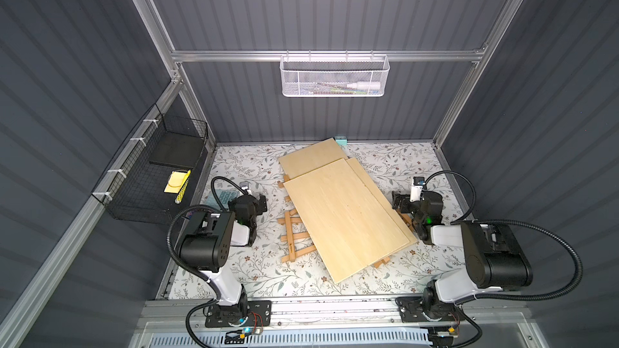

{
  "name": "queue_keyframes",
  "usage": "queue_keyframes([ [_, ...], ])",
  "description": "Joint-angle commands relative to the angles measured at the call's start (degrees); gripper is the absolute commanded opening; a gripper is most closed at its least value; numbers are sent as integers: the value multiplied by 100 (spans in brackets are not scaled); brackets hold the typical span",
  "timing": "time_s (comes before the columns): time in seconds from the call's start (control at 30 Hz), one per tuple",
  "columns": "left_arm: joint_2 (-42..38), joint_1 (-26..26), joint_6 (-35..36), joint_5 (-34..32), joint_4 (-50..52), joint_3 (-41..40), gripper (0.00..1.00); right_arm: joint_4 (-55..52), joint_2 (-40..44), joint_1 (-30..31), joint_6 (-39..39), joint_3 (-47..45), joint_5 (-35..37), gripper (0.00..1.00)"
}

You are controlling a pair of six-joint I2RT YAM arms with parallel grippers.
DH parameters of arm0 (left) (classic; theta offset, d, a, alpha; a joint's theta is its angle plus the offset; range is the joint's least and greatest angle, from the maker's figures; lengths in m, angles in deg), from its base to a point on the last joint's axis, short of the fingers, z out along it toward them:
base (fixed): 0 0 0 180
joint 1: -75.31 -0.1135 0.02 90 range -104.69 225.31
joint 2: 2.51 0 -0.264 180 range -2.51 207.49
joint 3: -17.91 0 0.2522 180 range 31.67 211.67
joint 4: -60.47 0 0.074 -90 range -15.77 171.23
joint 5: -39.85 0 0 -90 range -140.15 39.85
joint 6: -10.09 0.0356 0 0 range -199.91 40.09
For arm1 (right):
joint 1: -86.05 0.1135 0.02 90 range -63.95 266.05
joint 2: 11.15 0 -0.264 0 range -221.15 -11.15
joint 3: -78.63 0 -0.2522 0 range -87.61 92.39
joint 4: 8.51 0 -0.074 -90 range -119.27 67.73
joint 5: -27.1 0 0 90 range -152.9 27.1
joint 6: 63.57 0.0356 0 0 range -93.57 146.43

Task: Assemble the easel
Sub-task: Pick up the drawing board.

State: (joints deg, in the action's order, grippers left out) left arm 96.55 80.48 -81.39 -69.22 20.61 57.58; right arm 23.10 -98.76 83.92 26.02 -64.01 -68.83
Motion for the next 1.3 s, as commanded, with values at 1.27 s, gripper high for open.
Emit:
queue_keyframes([
  [1.27,-1488,2575,-3425,2112,7607,2931,99,-6649,1079,1389,788,3113,-1745,99],
])
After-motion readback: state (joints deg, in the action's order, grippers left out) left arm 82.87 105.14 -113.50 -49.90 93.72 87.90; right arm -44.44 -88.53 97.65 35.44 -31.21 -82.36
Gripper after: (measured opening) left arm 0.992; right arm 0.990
